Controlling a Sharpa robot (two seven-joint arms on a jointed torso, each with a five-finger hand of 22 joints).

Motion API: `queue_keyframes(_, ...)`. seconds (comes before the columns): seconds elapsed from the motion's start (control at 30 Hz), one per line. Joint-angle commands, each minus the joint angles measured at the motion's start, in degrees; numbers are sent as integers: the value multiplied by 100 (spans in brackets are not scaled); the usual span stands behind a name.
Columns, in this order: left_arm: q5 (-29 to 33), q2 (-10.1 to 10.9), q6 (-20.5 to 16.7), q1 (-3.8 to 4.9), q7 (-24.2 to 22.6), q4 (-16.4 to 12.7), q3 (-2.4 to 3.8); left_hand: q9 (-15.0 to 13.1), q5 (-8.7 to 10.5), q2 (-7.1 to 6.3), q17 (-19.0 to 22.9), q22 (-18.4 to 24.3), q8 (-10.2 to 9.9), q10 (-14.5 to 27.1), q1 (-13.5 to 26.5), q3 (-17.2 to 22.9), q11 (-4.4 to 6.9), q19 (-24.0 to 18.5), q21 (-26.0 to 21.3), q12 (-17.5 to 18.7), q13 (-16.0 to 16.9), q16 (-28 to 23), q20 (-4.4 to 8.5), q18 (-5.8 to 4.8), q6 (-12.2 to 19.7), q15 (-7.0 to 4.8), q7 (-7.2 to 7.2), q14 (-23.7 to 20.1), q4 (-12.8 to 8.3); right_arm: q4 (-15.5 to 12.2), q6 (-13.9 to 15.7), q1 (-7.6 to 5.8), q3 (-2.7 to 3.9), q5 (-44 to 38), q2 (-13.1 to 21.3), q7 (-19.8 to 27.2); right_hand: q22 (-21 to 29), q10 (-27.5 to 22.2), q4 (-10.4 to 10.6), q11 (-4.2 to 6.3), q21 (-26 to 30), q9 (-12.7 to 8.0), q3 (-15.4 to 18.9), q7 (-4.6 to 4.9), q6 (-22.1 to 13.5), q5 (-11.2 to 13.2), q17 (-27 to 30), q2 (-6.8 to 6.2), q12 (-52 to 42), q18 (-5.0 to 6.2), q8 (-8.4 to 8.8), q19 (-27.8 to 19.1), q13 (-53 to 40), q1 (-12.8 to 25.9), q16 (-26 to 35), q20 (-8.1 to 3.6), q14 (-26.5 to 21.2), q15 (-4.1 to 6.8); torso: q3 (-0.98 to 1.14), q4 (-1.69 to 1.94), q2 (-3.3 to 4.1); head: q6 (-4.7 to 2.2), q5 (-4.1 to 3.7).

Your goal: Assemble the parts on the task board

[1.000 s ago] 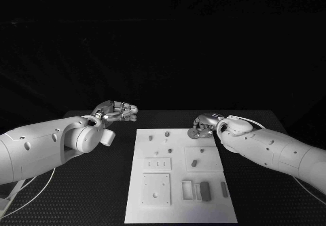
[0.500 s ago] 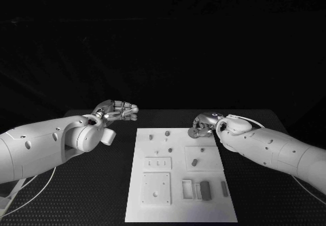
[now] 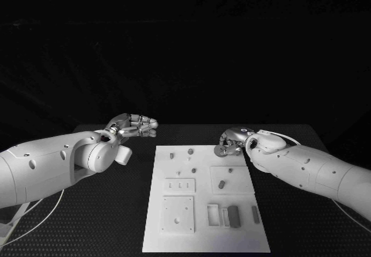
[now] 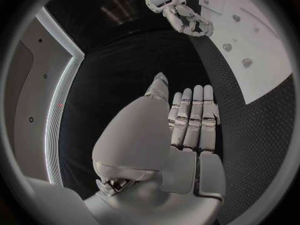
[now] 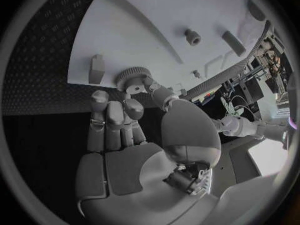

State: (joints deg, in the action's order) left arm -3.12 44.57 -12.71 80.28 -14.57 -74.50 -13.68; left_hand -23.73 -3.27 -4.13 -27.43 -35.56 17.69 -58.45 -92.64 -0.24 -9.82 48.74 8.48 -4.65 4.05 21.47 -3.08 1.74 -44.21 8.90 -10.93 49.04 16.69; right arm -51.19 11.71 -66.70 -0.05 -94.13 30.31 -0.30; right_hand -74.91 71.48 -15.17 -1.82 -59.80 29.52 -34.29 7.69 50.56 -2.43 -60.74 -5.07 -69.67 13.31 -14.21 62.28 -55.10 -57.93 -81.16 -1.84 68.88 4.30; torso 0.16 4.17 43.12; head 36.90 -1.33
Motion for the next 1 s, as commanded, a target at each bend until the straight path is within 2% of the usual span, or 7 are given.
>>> queue_keyframes(0.03, -10, 1, 70, 5, -24, -17, 5, 9, 30, 28, -9, 10, -24, 43, -21, -31, 5, 18, -37, 30, -6, -29, -25, 108, 29, 16, -11, -3, -8, 14, -369, 53, -35, -244, 11, -150, -67, 13, -110, 45, -6, 12, 4, 15, 76, -35, -8, 103, -19, 169, -33, -41, -5, -39, -34, -18, 17, 28, 2, -2, -2, 3, -4)
queue_keyframes(0.27, -11, 2, 71, 5, -20, -18, 5, 9, 30, 27, -11, 10, -24, 43, -23, -31, 4, 19, -38, 31, -6, -30, -25, 108, 29, 16, -11, -2, -8, 32, -387, 76, -50, -324, 4, -186, -77, 10, -164, 57, -13, 10, 11, 3, 90, -35, 8, 46, -17, 169, -36, -64, -4, -220, -31, -28, 0, 42, 3, -1, -3, 10, -8)
queue_keyframes(0.47, -13, 2, 59, 5, -17, -13, 5, 9, 30, 28, -12, 10, -24, 42, -24, -31, 4, 20, -39, 31, -5, -31, -25, 108, 29, 17, -12, -1, -8, 31, -182, 102, -64, -470, -18, -257, -78, 11, -162, 57, -17, 9, 11, 3, 93, -35, -6, 72, -17, 169, -35, -68, -3, -278, -37, -29, 10, 42, 5, 5, -2, 9, -13)
queue_keyframes(0.6, -14, 2, 46, 5, -16, -16, 5, 9, 30, 29, -14, 10, -24, 42, -25, -31, 4, 21, -39, 32, -5, -32, -25, 108, 29, 17, -13, -1, -7, -8, 5, 118, -102, -731, -20, -324, -82, 30, -156, 64, -32, 15, 48, -5, 131, -35, -64, 38, -26, 169, -54, -53, -4, -281, -65, -27, 67, 46, 2, 7, -4, 13, -13)
queue_keyframes(0.8, -15, 14, 30, 5, -17, -22, 5, 9, 30, 31, -15, 9, -24, 40, -25, -31, 4, 22, -39, 32, -5, -33, -25, 108, 29, 17, -14, 1, -7, -71, 35, 130, -124, -757, 5, -344, -80, 58, -149, 88, -50, 29, 68, -31, 215, -35, -100, 67, -32, 169, -93, -27, -1, -287, -88, -30, 121, 65, 2, -2, -5, 9, -10)
queue_keyframes(1.0, -15, 13, 29, 5, -20, -30, 6, 9, 30, 32, -17, 9, -23, 39, -24, -31, 4, 23, -40, 31, -4, -33, -25, 108, 27, 17, -14, 2, -6, -169, 426, 132, -124, -984, 59, -366, -77, 77, -153, 117, -58, 43, 80, -61, 298, -35, -124, 89, -32, 169, -131, -11, 3, -281, -100, -35, 161, 89, 0, -6, -5, -13, -17)
